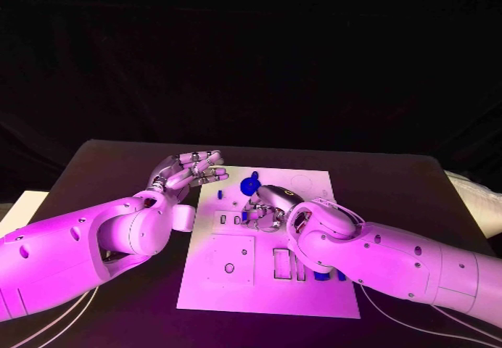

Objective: Assemble the parts on the task board

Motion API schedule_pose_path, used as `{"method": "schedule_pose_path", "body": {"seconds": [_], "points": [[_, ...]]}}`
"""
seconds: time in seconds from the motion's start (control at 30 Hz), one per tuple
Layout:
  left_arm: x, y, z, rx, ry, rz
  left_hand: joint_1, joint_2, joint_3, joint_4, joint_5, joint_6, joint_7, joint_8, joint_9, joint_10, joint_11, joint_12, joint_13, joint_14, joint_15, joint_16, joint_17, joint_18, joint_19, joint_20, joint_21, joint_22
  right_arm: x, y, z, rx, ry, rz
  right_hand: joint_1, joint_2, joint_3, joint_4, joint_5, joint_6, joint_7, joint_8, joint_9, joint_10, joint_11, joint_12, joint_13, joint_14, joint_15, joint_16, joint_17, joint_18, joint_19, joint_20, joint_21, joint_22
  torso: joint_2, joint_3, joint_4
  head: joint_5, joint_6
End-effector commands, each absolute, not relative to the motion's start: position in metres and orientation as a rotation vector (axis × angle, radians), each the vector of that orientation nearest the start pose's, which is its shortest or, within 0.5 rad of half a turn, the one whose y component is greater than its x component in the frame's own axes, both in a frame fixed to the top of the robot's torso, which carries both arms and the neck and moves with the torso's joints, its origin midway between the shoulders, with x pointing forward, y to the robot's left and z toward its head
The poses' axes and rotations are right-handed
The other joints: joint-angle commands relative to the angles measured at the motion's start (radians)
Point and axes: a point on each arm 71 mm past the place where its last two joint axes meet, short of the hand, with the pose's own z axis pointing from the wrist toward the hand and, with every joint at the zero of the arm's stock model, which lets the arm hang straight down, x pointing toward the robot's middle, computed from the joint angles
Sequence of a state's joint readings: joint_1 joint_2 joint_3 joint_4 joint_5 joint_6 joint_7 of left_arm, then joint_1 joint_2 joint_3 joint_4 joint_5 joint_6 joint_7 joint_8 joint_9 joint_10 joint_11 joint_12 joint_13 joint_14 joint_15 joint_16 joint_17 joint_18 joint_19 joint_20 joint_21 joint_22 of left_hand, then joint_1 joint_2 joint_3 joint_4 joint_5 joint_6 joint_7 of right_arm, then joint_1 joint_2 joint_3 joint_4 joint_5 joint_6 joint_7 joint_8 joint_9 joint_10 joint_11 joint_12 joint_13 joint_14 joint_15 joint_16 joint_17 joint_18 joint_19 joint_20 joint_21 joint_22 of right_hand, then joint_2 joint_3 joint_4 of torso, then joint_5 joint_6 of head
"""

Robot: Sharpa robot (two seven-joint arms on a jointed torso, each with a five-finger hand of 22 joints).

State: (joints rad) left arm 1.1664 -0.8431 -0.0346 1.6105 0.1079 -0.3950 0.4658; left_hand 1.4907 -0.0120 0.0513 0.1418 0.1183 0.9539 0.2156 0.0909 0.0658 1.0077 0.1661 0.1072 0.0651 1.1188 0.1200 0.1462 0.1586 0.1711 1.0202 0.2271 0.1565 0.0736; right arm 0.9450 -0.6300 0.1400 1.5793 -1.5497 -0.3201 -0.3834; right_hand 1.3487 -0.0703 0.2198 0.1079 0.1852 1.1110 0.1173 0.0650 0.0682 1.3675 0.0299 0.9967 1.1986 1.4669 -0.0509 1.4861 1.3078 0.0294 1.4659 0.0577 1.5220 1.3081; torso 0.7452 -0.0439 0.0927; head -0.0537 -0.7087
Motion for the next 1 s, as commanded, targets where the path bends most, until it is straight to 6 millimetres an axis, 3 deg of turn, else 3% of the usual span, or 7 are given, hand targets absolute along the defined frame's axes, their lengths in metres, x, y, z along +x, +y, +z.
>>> {"method": "schedule_pose_path", "body": {"seconds": [0.03, 0.4, 0.53, 0.73, 0.97, 1.0], "points": [[0.470, 0.189, -0.183, -1.227, 1.340, -1.622, 0.001, 0.006, 0.001, -0.007, -0.005, 0.007, 0.000, -0.006, -0.001, 0.004, 0.002, -0.007, -0.001, 0.007, -0.001, -0.006, 0.002, 0.012, 0.010, 0.000, -0.007, -0.002, 0.444, -0.098, -0.237, -0.002, 1.801, 0.683, -0.001, -0.018, -0.006, -0.002, 0.007, -0.013, 0.001, -0.003, -0.001, -0.009, 0.000, -0.012, -0.008, 0.067, 0.009, -0.003, 0.076, -0.002, 0.034, 0.008, -0.004, 0.144, 0.000, -0.0006, -0.0009, 0.001, 0.000], [0.470, 0.189, -0.183, -1.227, 1.340, -1.622, 0.001, 0.006, 0.001, -0.007, -0.005, 0.007, 0.000, -0.007, -0.001, 0.004, 0.002, -0.007, -0.001, 0.007, -0.001, -0.007, 0.002, 0.012, 0.010, 0.000, -0.007, -0.002, 0.443, -0.097, -0.236, -0.006, 1.793, 0.688, -0.023, -0.044, -0.022, 0.005, 0.005, -0.028, 0.005, -0.002, -0.001, -0.014, 0.004, -0.021, -0.016, 0.067, 0.014, -0.005, 0.073, -0.001, 0.033, 0.013, -0.006, 0.141, 0.001, 0.0000, -0.0005, 0.002, -0.002], [0.470, 0.189, -0.183, -1.227, 1.340, -1.622, 0.001, 0.006, 0.001, -0.007, -0.005, 0.007, 0.000, -0.007, -0.001, 0.004, 0.002, -0.007, -0.001, 0.007, -0.001, -0.007, 0.002, 0.012, 0.010, 0.000, -0.007, -0.002, 0.442, -0.096, -0.236, -0.002, 1.787, 0.691, -0.039, -0.058, -0.039, 0.013, -0.021, -0.042, 0.007, -0.002, -0.001, -0.018, 0.007, -0.030, -0.024, 0.067, 0.016, -0.006, 0.073, -0.001, 0.032, 0.016, -0.007, 0.140, 0.000, 0.0001, -0.0004, 0.002, -0.002], [0.470, 0.189, -0.183, -1.227, 1.340, -1.624, 0.001, 0.006, 0.001, -0.007, -0.005, 0.007, 0.000, -0.007, -0.001, 0.004, 0.002, -0.007, -0.001, 0.007, -0.001, -0.007, 0.002, 0.012, 0.010, 0.000, -0.007, -0.002, 0.441, -0.096, -0.232, 0.032, 1.742, 0.710, -0.074, -0.082, -0.113, 0.048, -0.080, -0.087, 0.014, -0.002, -0.004, -0.038, 0.014, -0.066, -0.055, 0.066, 0.023, -0.008, 0.071, 0.000, 0.030, 0.021, -0.009, 0.136, 0.001, 0.0003, -0.0012, 0.001, -0.001], [0.470, 0.189, -0.184, -1.227, 1.349, -1.614, 0.000, 0.008, 0.001, -0.010, -0.005, 0.009, -0.002, -0.008, -0.001, 0.005, 0.001, -0.008, -0.001, 0.016, -0.004, -0.005, 0.005, 0.013, 0.017, -0.002, -0.006, -0.001, 0.435, -0.098, -0.221, 0.108, 1.592, 0.790, -0.025, -0.077, -0.210, 0.109, -0.059, -0.140, 0.027, 0.000, -0.002, -0.046, 0.026, -0.059, -0.065, 0.065, 0.032, -0.012, 0.067, 0.000, 0.029, 0.032, -0.011, 0.135, 0.001, 0.0022, -0.0019, -0.001, 0.000], [0.470, 0.189, -0.184, -1.223, 1.354, -1.606, -0.002, 0.011, 0.000, -0.014, -0.006, 0.014, -0.009, -0.008, 0.000, 0.012, -0.006, -0.009, -0.001, 0.052, -0.016, 0.010, 0.018, 0.014, 0.056, -0.012, 0.011, 0.006, 0.433, -0.098, -0.218, 0.115, 1.568, 0.805, -0.017, -0.076, -0.214, 0.113, -0.057, -0.144, 0.028, -0.001, -0.003, -0.046, 0.027, -0.056, -0.064, 0.065, 0.033, -0.012, 0.067, 0.000, 0.029, 0.032, -0.011, 0.135, 0.000, 0.0023, -0.0017, -0.004, 0.001]]}}
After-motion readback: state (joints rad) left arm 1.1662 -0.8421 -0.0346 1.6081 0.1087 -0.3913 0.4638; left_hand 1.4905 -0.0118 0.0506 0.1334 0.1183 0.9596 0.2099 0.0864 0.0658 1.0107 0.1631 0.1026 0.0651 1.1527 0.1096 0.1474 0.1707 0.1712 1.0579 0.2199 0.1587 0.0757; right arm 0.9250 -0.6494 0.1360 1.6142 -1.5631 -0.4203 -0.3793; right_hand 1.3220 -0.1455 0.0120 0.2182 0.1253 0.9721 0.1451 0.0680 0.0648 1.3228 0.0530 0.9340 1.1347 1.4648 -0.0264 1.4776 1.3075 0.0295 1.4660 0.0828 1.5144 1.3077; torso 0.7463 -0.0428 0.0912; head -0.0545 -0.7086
